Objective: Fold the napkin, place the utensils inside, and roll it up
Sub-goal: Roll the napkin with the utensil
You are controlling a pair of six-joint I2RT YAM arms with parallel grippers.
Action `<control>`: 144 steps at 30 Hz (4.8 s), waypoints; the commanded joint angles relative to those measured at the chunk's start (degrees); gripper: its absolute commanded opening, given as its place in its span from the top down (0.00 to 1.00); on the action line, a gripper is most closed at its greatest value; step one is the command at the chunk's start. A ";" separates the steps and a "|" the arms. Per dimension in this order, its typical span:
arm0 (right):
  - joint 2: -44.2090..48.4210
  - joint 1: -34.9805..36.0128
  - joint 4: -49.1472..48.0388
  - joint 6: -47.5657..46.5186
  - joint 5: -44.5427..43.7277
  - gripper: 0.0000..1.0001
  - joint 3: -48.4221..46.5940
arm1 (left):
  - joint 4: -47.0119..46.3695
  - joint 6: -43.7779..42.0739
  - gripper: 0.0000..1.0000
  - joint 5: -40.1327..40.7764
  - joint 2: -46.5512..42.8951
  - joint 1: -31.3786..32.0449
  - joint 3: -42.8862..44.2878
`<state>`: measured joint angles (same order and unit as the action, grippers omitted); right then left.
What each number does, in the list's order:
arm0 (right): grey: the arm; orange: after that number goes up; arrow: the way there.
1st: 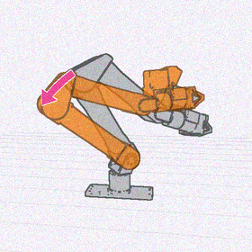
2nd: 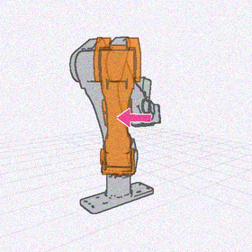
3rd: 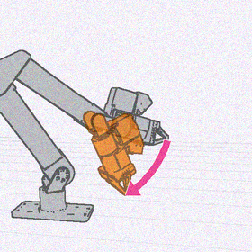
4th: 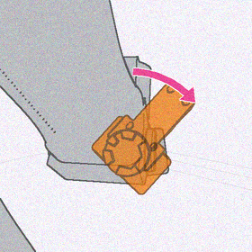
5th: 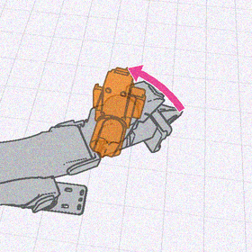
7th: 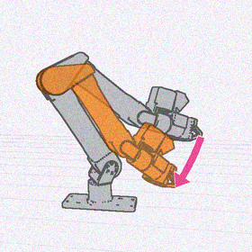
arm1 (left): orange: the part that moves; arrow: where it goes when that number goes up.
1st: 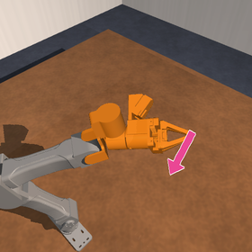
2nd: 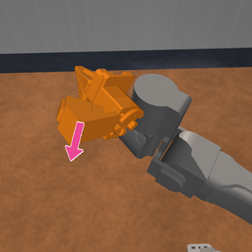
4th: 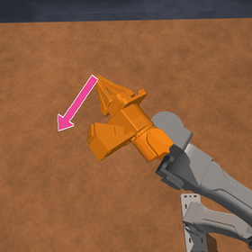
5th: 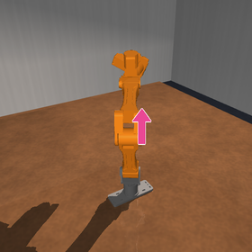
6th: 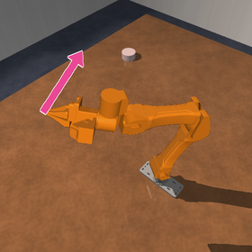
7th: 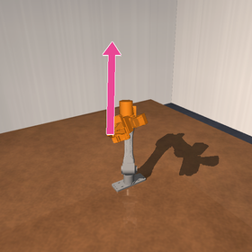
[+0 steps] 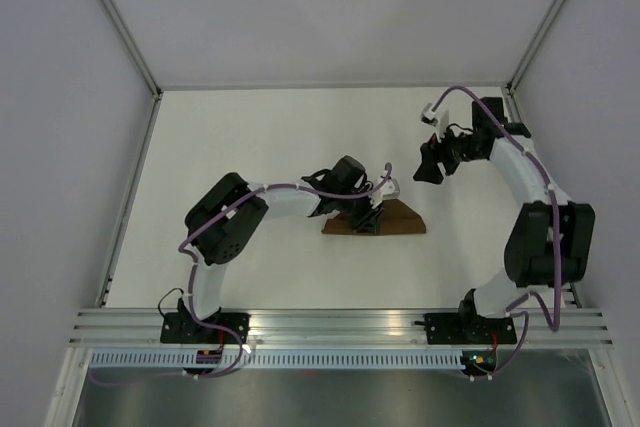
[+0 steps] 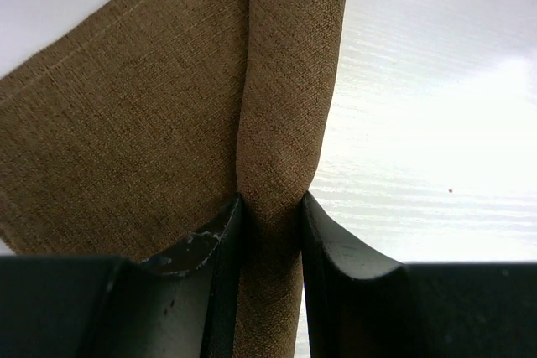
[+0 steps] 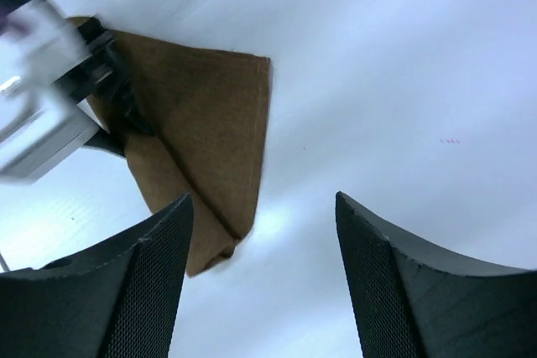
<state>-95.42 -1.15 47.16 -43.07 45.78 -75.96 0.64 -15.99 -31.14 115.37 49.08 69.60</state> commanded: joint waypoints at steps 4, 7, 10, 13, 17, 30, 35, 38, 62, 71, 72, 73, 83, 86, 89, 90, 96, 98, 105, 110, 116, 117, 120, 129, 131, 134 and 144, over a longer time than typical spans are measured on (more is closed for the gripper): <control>22.89 1.31 -18.41 -0.34 -6.39 0.23 18.73 | 18.07 6.23 0.96 -9.20 10.04 -3.72 8.43; 27.73 7.28 -20.87 -2.01 -10.69 0.23 26.71 | 21.85 7.64 0.95 -10.70 12.85 -5.13 12.30; 31.77 13.77 -27.54 -1.49 -17.97 0.24 34.70 | 26.15 8.34 0.95 -12.19 15.23 -6.54 16.08; 34.59 19.84 -36.06 -1.67 -22.30 0.24 41.92 | 30.64 8.43 0.94 -14.83 17.86 -7.59 20.73; 33.72 24.78 -44.15 -2.63 -28.28 0.24 46.60 | 34.68 8.25 0.93 -16.76 20.41 -8.12 24.17; 21.95 35.16 -51.81 -4.66 -36.37 0.27 48.63 | 38.82 8.61 0.92 -17.03 23.23 -8.47 27.78; 20.01 35.51 -52.43 -4.48 -36.81 0.37 48.54 | 38.91 8.78 0.89 -16.33 22.97 -8.65 27.95; 19.48 35.51 -50.86 -4.83 -36.20 0.47 48.37 | 38.56 9.48 0.78 -15.63 22.09 -9.00 28.22; 1.31 26.12 -12.46 -15.72 -13.88 0.68 23.70 | -3.14 28.64 0.56 11.25 -12.61 -15.15 2.67; -19.86 19.79 11.80 -25.48 -7.73 0.68 4.44 | -25.77 29.70 0.54 26.82 -31.87 -14.46 -22.48; -21.55 19.52 13.47 -26.62 -7.37 0.68 1.20 | -27.17 29.09 0.54 28.13 -32.92 -13.75 -25.89; -24.44 19.34 16.01 -26.80 -7.37 0.68 -0.22 | -31.28 26.73 0.54 30.32 -34.76 -11.66 -27.84; -35.71 18.73 23.77 -26.54 -9.04 0.68 -11.31 | -35.10 -1.48 0.50 45.54 -26.89 10.15 -31.29; -36.68 18.64 23.60 -25.93 -9.22 0.68 -11.92 | -34.66 -6.15 0.48 47.48 -22.66 13.40 -29.36; -37.12 18.64 23.42 -25.14 -9.22 0.68 -12.45 | -33.34 -8.97 0.48 47.22 -18.09 14.90 -26.28; -37.38 18.64 23.51 -25.13 -9.22 0.68 -12.54 | -33.34 -9.93 0.48 46.52 -16.86 15.17 -25.84; -38.61 18.55 24.21 -24.69 -9.31 0.68 -14.03 | -32.38 -13.27 0.46 44.59 -13.16 16.40 -22.85; -38.70 18.55 24.21 -24.52 -9.39 0.68 -14.04 | -31.94 -13.72 0.46 43.18 -11.84 16.40 -21.97; -39.06 18.46 23.86 -23.64 -9.57 0.68 -14.47 | -31.06 -13.63 0.47 41.07 -7.89 16.40 -20.12; -39.23 18.46 23.86 -23.20 -9.57 0.68 -14.65 | -30.79 -13.46 0.47 40.71 -6.04 16.31 -18.98; -38.62 18.46 22.63 -22.50 -9.57 0.66 -13.86 | -26.67 -11.96 0.70 36.24 -4.63 15.43 -17.40; -38.36 18.46 22.11 -22.15 -9.48 0.63 -13.69 | -24.22 -11.26 0.77 34.75 -4.46 15.26 -17.05; -37.65 18.46 20.79 -20.84 -9.22 0.53 -13.07 | -19.04 -9.77 0.81 28.62 -3.93 14.03 -15.73; -30.72 17.76 15.78 -12.31 -6.85 0.34 -11.93 | -11.02 -6.95 0.91 18.49 -3.31 11.22 -14.41; -29.05 16.71 14.81 -9.50 -5.97 0.32 -12.01 | -9.88 -6.43 0.91 17.60 -3.05 10.95 -13.80; -25.62 15.04 12.00 -5.55 -4.83 0.31 -11.93 | -8.82 -5.72 0.92 16.20 -2.52 10.51 -13.09; -12.71 6.26 -0.63 6.22 1.93 0.29 -8.94 | -1.90 0.95 0.92 7.17 -0.33 4.20 -7.21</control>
<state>-114.15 7.44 54.41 -42.78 43.97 -86.21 -11.75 -21.65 -15.44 111.18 55.72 60.80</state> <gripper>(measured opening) 0.706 0.305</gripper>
